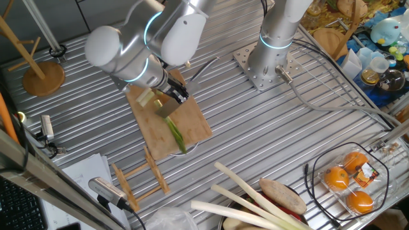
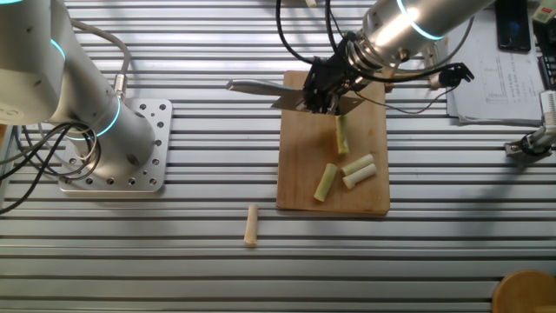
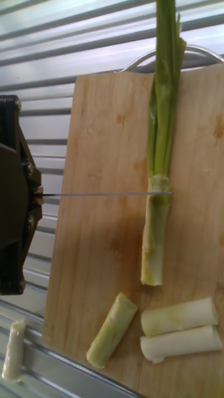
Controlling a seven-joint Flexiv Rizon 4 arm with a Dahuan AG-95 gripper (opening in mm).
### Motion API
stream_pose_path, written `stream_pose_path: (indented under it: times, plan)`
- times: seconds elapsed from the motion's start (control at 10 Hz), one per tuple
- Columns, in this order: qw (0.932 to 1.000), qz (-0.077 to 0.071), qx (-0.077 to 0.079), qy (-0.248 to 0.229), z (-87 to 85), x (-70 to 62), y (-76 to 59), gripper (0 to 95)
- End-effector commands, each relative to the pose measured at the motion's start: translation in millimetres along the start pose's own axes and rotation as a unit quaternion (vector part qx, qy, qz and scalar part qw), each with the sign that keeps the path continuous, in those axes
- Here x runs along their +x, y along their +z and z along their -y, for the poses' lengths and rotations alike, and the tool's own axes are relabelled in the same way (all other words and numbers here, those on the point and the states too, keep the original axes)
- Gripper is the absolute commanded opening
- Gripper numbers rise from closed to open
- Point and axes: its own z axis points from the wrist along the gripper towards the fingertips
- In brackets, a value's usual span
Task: Chop the scallions
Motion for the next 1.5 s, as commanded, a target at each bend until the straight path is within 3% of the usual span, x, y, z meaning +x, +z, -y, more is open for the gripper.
stream_pose_path:
  times: [0.1,0.6,0.7,0.9,1.0,1.1,1.2,1.4,1.5]
  plan:
    - [1.0000,-0.001,0.003,-0.003,6.0,1.2,-1.1,0.0]
    - [1.0000,0.005,0.000,-0.007,20.2,7.2,-5.1,0.0]
    - [0.9997,0.020,-0.008,-0.008,25.3,15.7,-11.5,0.0]
    - [0.9975,0.070,0.000,-0.009,31.9,31.5,-20.2,0.0]
    - [0.9925,0.121,0.006,-0.016,36.7,41.0,-22.9,0.0]
    - [0.9874,0.157,0.010,-0.016,36.9,45.9,-23.0,0.0]
    - [0.9833,0.181,0.014,-0.013,36.3,48.5,-22.7,0.0]
    - [0.9681,0.249,0.023,-0.014,34.6,49.2,-25.3,0.0]
    - [0.9648,0.262,0.025,-0.010,33.3,44.5,-29.5,0.0]
